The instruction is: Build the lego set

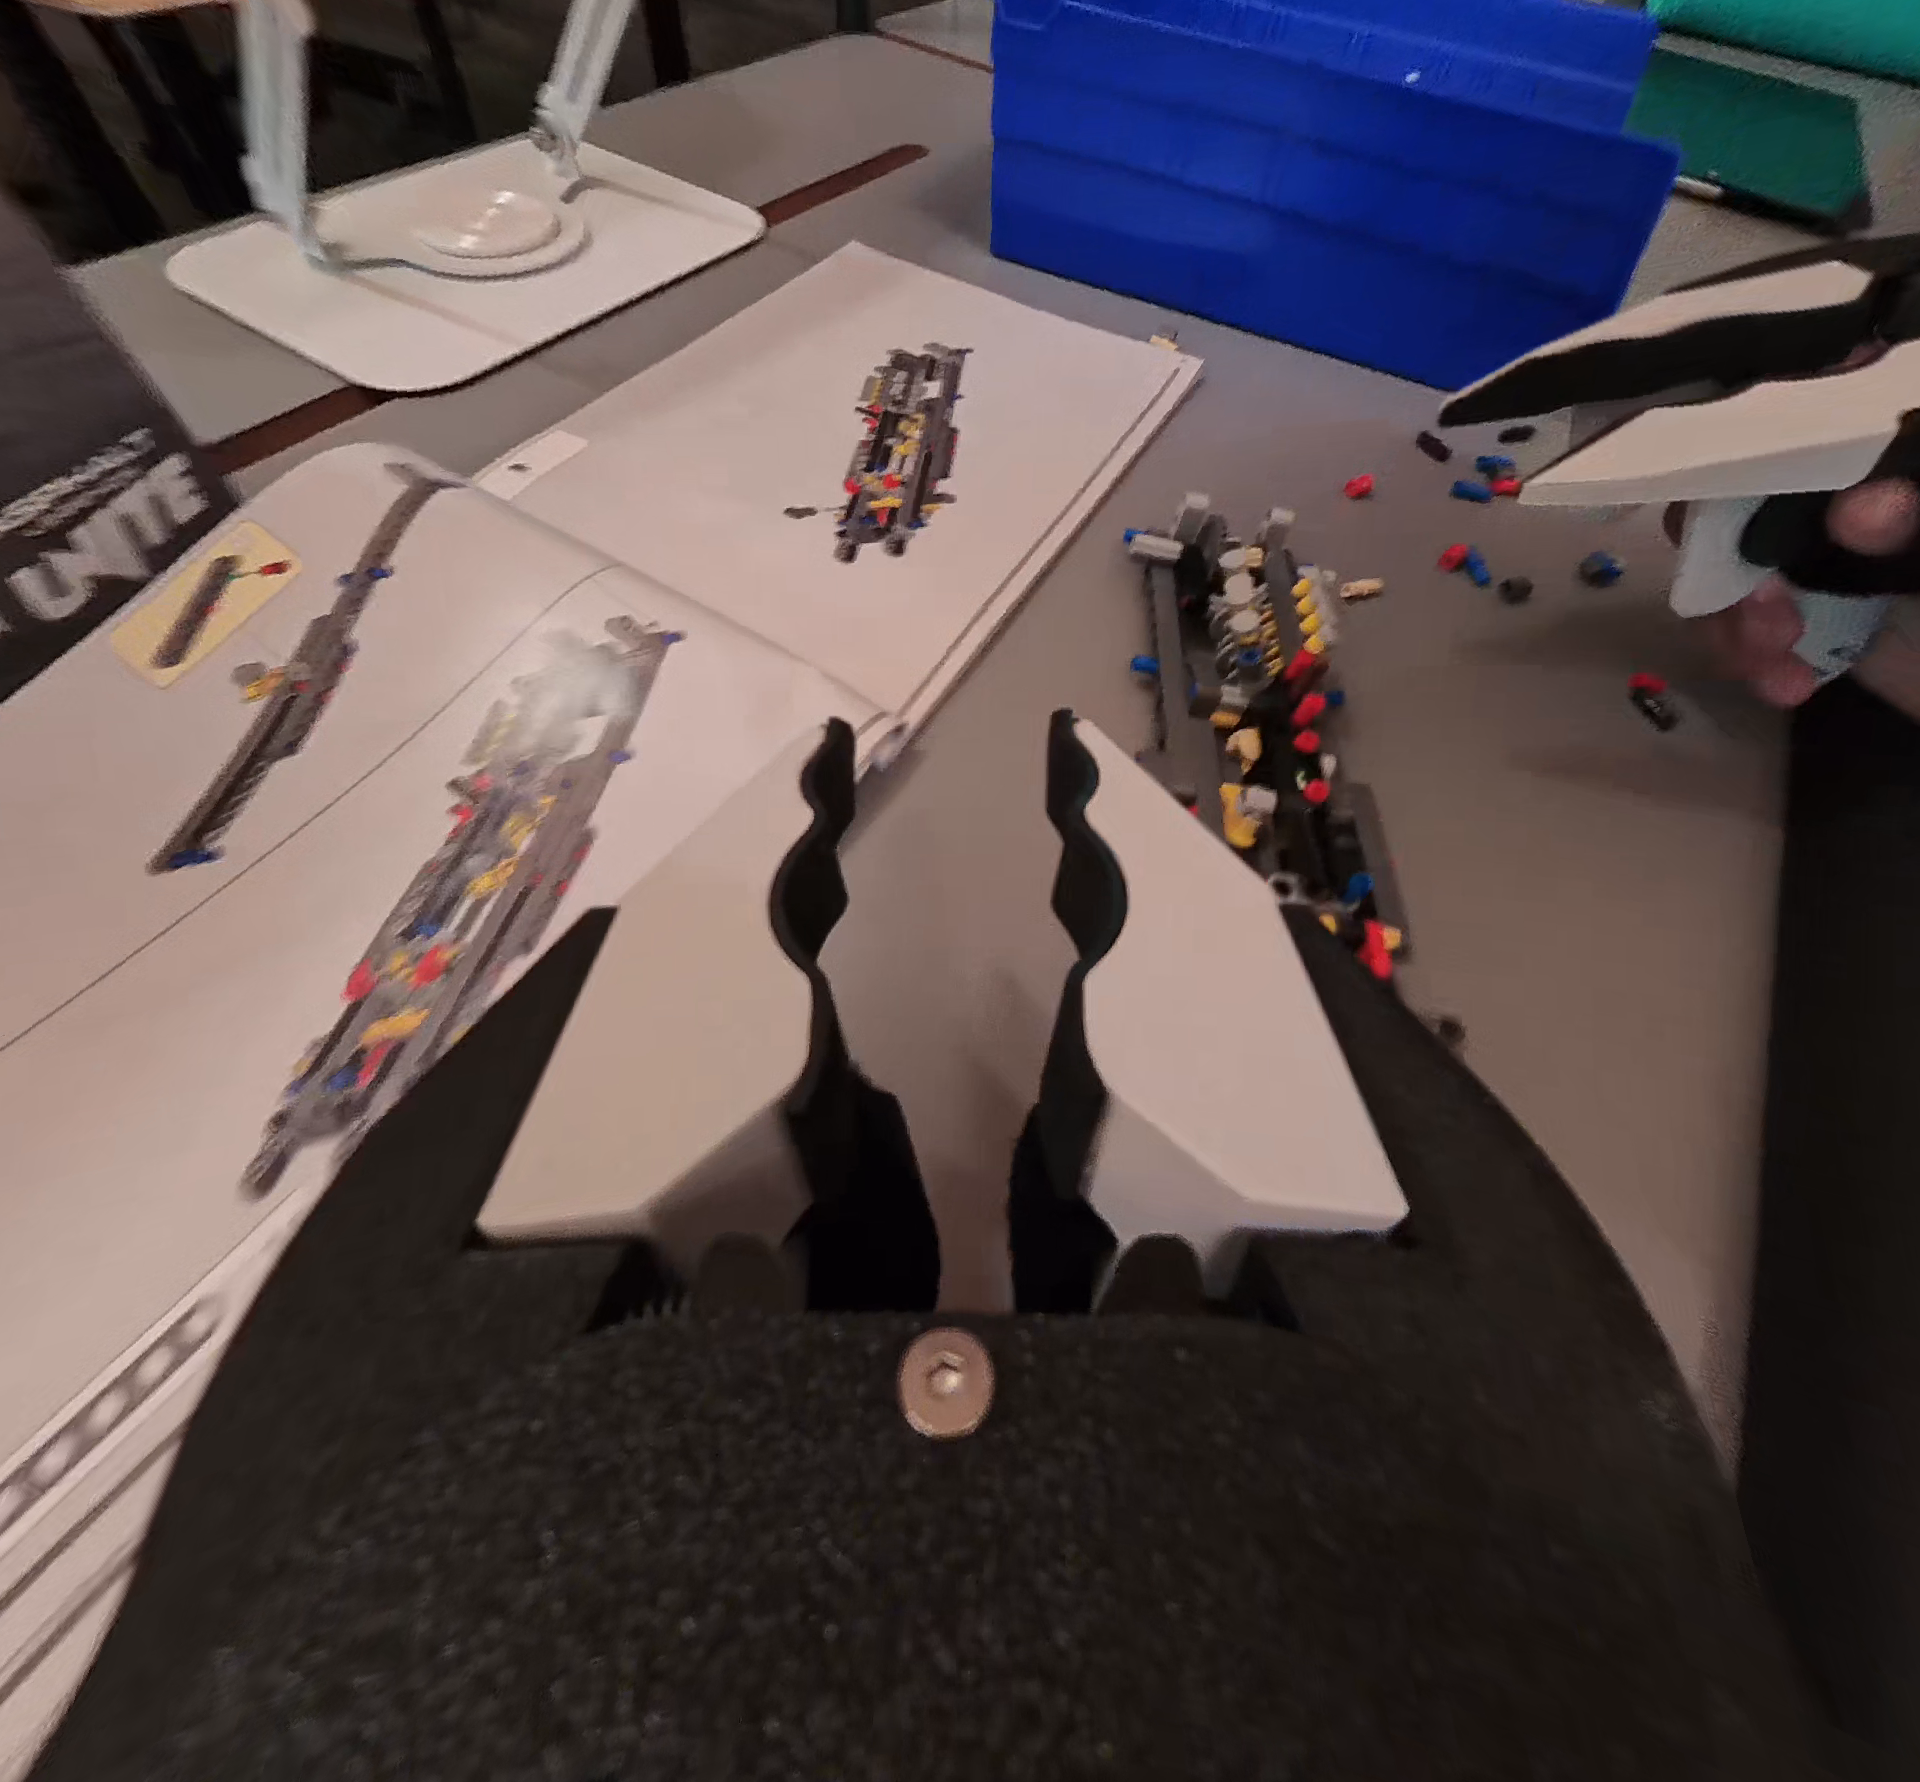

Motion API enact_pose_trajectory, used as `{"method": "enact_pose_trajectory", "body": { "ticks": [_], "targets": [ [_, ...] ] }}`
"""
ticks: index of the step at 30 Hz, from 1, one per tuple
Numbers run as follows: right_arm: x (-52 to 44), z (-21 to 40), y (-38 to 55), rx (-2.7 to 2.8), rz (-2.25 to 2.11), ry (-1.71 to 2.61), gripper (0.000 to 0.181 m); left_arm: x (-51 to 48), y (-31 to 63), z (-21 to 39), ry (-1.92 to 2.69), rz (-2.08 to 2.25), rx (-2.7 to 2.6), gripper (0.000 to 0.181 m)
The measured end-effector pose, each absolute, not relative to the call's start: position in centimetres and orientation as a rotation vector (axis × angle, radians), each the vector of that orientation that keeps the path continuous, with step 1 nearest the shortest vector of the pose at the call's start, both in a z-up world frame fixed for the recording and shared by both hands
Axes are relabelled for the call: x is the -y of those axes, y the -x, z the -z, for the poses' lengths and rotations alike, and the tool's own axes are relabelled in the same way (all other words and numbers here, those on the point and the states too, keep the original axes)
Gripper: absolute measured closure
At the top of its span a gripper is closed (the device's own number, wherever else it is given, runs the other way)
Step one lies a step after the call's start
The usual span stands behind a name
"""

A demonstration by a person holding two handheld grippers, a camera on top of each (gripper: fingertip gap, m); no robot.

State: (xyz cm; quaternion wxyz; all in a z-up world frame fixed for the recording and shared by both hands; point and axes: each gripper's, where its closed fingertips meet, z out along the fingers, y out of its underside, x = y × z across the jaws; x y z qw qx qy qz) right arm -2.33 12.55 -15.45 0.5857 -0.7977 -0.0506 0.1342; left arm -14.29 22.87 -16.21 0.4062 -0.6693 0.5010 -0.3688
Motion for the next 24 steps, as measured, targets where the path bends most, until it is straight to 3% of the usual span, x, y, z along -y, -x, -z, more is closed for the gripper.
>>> {"method": "enact_pose_trajectory", "body": {
  "ticks": [2, 7, 14, 24],
  "targets": [
    [-12.2, 14.4, 1.5, 0.108, -0.276, 1.828, 0.148, -21.8, 11.4, 16.3, 1.715, 0.953, -1.362, 0.125],
    [-12.0, 14.6, 2.1, 0.126, -0.349, 1.816, 0.153, -21.0, 0.9, 15.7, 1.723, 0.835, -1.604, 0.118],
    [-11.4, 13.7, 1.5, 0.069, -0.455, 1.764, 0.157, -20.4, -12.3, 19.9, 1.693, 0.619, -1.841, 0.113],
    [-10.9, 13.0, 1.0, -0.024, -0.687, 1.69, 0.155, -21.2, -15.0, 23.0, 1.698, 0.538, -1.893, 0.115]
  ]
}}
